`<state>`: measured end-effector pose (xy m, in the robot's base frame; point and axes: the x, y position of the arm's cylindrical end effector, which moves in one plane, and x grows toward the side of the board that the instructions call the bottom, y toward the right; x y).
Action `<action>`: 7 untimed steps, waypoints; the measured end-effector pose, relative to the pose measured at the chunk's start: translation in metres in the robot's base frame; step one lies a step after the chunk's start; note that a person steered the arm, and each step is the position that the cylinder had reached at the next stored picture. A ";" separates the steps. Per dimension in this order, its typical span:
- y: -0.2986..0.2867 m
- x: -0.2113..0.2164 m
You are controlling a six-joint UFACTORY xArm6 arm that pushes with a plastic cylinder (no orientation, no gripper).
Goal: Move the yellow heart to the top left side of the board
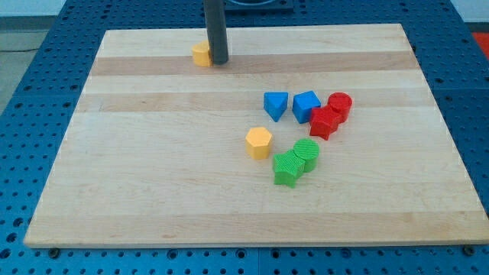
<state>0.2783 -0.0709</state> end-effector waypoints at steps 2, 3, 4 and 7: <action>-0.046 -0.027; -0.074 -0.027; -0.082 -0.016; -0.138 -0.001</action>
<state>0.2773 -0.2089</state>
